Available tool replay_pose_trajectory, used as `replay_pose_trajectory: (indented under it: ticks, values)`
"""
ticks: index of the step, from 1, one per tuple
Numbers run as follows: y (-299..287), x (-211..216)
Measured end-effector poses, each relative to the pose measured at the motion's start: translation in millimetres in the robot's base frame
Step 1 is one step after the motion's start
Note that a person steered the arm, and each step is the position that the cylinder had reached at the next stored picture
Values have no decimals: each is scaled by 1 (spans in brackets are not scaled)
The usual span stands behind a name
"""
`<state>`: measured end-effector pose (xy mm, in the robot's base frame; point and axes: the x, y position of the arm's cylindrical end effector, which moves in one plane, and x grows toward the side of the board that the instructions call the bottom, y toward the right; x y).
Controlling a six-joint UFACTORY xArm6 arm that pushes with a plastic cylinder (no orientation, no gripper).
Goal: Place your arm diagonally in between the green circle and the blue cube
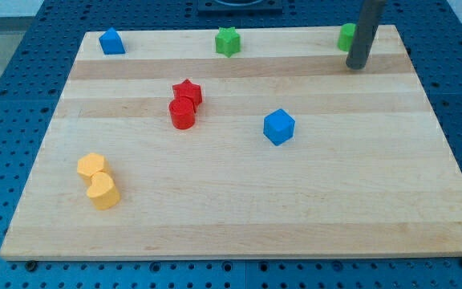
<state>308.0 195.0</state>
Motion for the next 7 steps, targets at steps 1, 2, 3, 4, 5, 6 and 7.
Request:
replay_pose_trajectory:
  ticks: [1, 2, 3, 4, 5, 6, 7]
  values:
    - [-7, 5]
    - [-7, 5]
    - [-6, 5]
    - [-2, 20]
    - [-34, 43]
    - [-99, 41]
    - [-174, 39]
